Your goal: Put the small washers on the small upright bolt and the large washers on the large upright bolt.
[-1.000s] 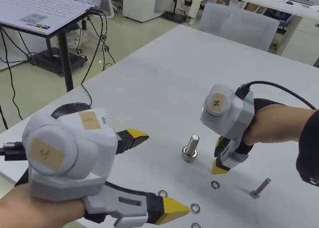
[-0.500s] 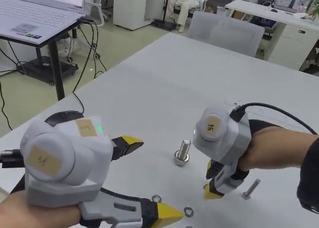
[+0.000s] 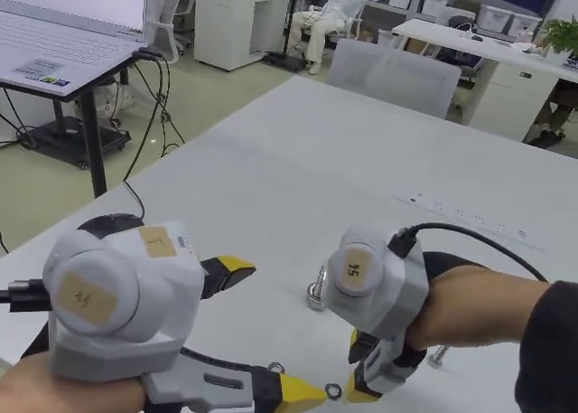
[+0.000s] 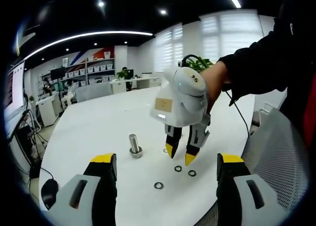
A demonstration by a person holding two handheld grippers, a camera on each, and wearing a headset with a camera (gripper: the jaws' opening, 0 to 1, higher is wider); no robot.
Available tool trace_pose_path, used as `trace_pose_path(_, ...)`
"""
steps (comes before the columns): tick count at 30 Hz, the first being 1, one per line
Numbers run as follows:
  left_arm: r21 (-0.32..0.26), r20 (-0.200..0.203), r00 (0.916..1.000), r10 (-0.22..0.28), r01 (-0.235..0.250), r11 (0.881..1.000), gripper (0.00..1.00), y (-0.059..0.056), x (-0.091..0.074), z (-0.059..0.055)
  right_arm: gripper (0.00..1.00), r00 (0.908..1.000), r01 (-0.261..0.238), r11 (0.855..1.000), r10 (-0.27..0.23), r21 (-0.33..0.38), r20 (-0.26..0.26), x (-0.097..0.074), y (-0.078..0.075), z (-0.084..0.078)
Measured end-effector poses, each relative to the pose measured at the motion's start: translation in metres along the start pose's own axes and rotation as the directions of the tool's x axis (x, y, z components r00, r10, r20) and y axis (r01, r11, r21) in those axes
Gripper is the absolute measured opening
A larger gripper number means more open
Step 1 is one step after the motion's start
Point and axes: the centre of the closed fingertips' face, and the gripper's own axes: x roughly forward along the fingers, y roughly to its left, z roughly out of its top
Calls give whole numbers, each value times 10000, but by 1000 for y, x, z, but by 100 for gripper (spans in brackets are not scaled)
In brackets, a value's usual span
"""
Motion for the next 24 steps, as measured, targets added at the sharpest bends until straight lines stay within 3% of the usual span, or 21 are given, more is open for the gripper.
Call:
trace_pose_path(7,57,4,9999,-113,113,9999,83,-3,-1,1,24,9999,-86,10000,86,15,98,5,5,7)
trace_pose_path(24,18,75,9999,-113,112,9999,82,-4,0,3,18,10000,-86,9999,87,-66,49,12,4,6)
